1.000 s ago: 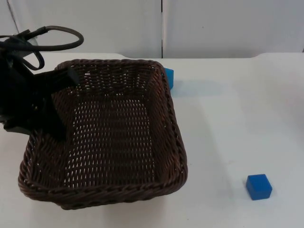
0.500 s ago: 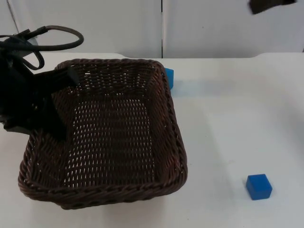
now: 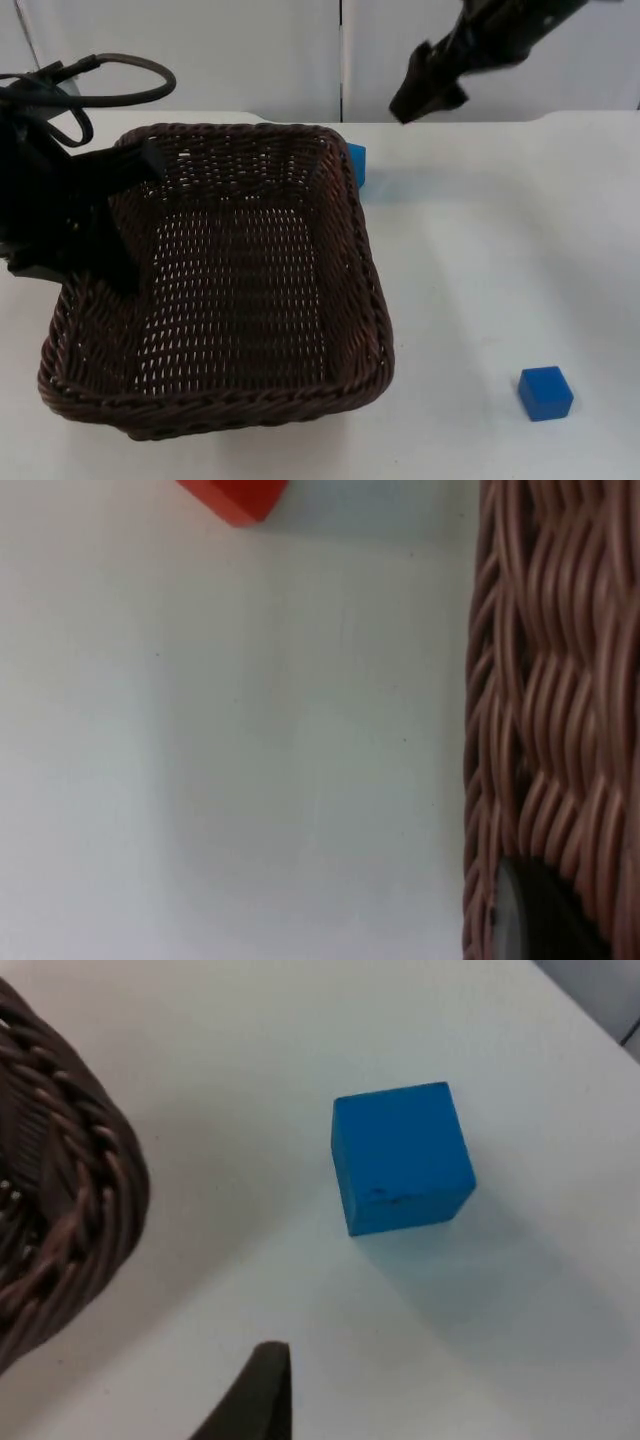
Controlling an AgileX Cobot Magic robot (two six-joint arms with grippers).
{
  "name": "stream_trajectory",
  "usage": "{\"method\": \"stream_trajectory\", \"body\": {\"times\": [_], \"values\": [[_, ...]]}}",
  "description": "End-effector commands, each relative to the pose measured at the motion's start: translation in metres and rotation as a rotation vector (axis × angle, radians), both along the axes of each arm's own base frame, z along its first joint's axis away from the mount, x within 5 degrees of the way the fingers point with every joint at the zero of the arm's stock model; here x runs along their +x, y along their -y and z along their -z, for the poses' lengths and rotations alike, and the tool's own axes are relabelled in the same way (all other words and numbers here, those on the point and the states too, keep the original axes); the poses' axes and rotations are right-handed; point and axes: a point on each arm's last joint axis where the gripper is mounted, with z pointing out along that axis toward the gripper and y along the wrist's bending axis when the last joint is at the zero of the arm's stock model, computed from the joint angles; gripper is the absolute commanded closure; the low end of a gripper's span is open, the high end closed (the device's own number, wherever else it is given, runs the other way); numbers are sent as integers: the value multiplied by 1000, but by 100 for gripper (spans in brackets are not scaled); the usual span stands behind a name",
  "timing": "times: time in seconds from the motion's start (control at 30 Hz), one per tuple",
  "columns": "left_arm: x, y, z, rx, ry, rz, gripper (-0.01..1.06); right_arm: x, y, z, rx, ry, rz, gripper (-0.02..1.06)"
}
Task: Pick up the basket with the left hand and place the largest block into the basket with the right hand.
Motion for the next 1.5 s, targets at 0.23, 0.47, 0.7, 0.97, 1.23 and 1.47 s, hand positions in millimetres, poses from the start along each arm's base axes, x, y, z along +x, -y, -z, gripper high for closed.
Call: {"method": "stream_trajectory", "body": {"times": [0.23, 0.47, 0.7, 0.97, 1.23, 1.47], "values": [[0, 1, -4, -20, 13, -13, 105, 17, -20, 43, 58, -1, -99, -1], [0, 1, -4, -20, 13, -13, 105, 26, -25, 74, 79, 40, -114, -1], [0, 1, -4, -20, 13, -13, 105, 34, -44, 87, 125, 78, -144, -1], [0, 1, -4, -20, 15, -14, 105, 54, -59, 96, 168, 108, -129, -1], [0, 1, -4, -20, 15, -14, 105, 66, -67, 115, 201, 102, -107, -1], [1, 1, -5, -20, 24, -21, 105, 66, -66, 132, 189, 93, -105, 3]]}}
